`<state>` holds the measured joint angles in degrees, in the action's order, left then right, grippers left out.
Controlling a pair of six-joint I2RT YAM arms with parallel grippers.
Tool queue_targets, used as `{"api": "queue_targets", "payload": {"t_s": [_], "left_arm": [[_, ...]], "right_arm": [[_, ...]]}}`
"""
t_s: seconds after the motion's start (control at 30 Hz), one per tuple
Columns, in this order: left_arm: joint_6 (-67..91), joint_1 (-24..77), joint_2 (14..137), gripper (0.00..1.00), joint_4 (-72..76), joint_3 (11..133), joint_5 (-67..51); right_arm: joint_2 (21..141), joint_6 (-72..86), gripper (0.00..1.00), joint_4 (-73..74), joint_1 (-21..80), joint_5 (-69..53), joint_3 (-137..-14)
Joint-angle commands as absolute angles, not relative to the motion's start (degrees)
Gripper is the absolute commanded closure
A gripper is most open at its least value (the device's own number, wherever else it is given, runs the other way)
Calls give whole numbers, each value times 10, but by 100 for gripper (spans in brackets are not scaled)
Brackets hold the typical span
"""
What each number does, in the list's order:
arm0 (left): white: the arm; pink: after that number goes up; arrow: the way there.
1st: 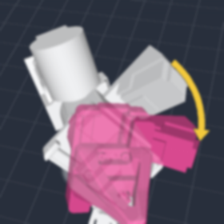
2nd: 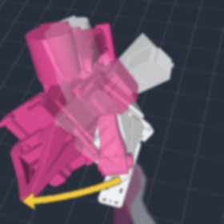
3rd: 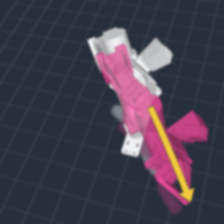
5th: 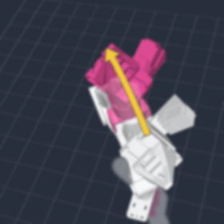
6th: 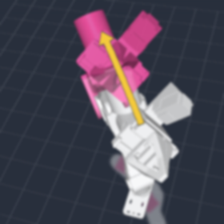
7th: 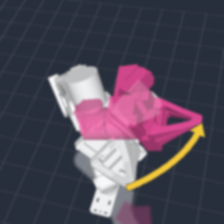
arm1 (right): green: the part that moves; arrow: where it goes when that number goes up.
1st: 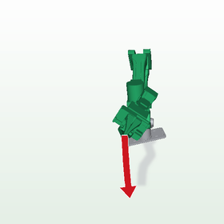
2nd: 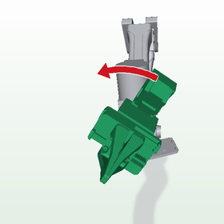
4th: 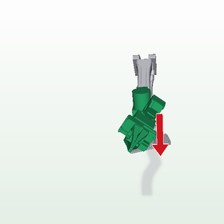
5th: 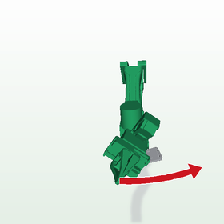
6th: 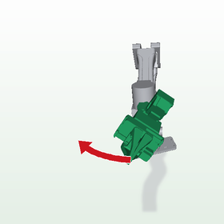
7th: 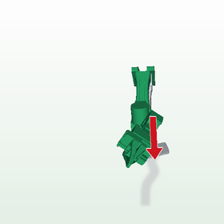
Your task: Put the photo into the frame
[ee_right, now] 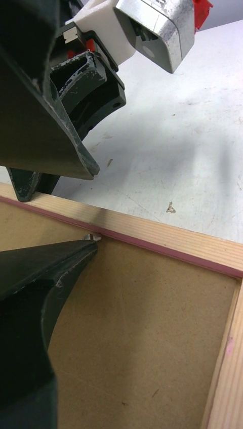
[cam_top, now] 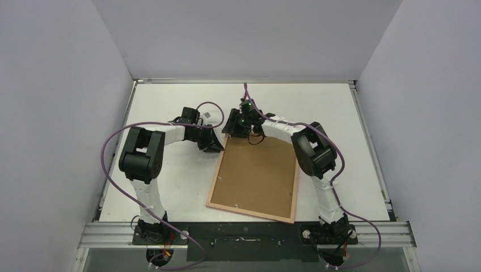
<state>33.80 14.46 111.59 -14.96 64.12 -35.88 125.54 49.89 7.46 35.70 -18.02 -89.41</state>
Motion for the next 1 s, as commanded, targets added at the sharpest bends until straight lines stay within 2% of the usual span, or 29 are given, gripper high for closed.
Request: {"api": "queue_targets", "payload": {"t_s": [0.0,0.73,0.97], "left_arm": [[318,147,1140,80,-160,653,-333],[313,147,1151,80,-166,661,-333],[313,146,1154,80,-166,660,-335]], "right_arm": [[1287,464,51,92,360,-251,-905],[1318,369,51,135,359,-348,-925],[1330,362,53,140,365,-335,-927]]}}
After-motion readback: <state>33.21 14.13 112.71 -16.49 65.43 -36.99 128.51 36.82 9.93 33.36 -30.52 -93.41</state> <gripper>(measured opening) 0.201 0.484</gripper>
